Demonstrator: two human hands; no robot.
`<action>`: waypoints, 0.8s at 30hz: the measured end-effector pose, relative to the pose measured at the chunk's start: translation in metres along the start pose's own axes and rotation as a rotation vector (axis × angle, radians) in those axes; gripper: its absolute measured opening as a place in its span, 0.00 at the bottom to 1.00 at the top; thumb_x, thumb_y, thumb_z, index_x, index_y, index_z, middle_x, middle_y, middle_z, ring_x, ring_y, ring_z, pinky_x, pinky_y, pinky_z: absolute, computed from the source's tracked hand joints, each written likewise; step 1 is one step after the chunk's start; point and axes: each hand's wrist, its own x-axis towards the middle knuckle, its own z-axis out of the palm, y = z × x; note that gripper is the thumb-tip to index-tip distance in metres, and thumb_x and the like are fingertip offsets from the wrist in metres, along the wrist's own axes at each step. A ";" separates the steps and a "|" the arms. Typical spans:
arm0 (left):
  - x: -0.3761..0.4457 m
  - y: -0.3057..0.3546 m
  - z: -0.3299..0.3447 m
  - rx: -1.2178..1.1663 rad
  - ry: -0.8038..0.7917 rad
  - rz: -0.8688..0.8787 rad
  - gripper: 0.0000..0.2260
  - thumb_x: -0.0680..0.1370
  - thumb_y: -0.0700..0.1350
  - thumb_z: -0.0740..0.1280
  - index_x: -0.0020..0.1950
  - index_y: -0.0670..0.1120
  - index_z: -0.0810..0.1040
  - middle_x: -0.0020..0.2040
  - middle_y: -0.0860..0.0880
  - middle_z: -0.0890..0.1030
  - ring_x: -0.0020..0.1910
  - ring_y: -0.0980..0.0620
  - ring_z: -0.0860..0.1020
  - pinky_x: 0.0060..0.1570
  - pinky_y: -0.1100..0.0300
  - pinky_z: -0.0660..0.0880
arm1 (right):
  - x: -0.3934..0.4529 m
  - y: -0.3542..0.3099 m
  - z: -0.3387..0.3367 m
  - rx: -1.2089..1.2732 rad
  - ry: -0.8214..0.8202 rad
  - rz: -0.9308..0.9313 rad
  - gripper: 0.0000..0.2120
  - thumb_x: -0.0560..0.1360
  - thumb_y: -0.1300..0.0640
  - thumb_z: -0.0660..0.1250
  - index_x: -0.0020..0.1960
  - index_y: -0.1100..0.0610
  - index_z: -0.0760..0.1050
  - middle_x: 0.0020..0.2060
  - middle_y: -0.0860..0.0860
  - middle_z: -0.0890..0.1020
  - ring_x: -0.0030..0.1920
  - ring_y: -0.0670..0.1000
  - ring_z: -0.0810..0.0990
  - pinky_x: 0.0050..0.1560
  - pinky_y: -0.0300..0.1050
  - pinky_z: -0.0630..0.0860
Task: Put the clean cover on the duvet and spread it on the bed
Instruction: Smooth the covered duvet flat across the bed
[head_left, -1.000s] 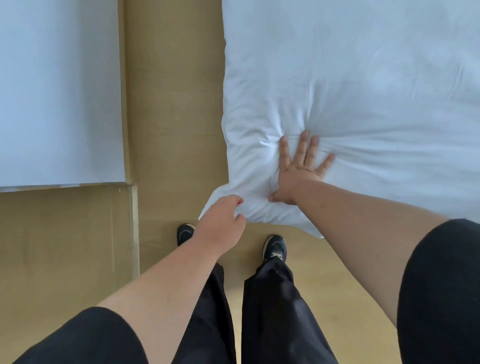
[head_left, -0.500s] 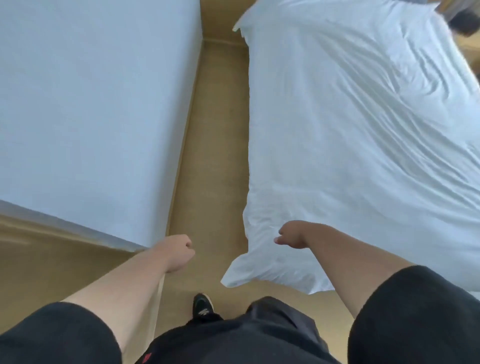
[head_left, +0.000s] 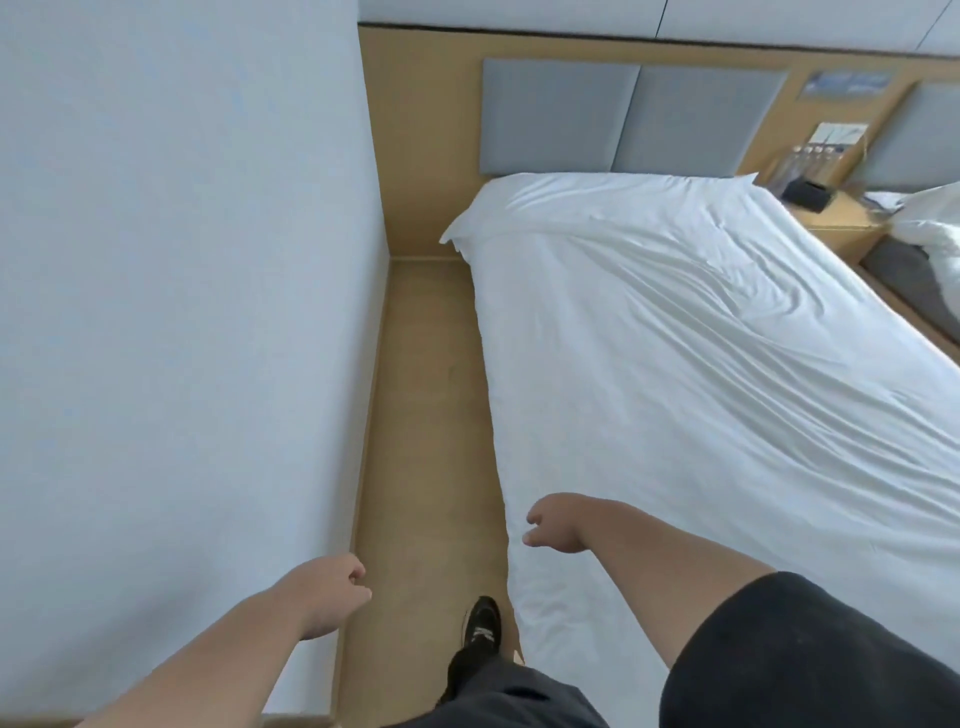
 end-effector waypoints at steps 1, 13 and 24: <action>0.013 0.006 -0.011 0.014 -0.004 0.005 0.17 0.79 0.48 0.59 0.66 0.43 0.72 0.66 0.44 0.76 0.62 0.47 0.77 0.51 0.57 0.74 | 0.011 0.007 -0.009 0.016 0.002 0.006 0.30 0.83 0.41 0.58 0.79 0.56 0.64 0.79 0.52 0.65 0.78 0.55 0.63 0.76 0.55 0.61; 0.238 0.133 -0.215 0.011 0.083 0.023 0.16 0.78 0.50 0.60 0.55 0.38 0.76 0.49 0.42 0.80 0.42 0.48 0.76 0.41 0.58 0.70 | 0.172 0.139 -0.196 0.196 0.044 0.134 0.31 0.82 0.40 0.58 0.80 0.55 0.63 0.79 0.51 0.63 0.79 0.54 0.61 0.77 0.52 0.60; 0.397 0.176 -0.369 -0.017 0.064 0.057 0.16 0.81 0.50 0.60 0.68 0.49 0.74 0.65 0.49 0.77 0.63 0.49 0.75 0.61 0.58 0.72 | 0.328 0.107 -0.405 0.314 0.093 0.063 0.28 0.81 0.45 0.61 0.79 0.53 0.63 0.77 0.50 0.67 0.76 0.53 0.66 0.74 0.50 0.65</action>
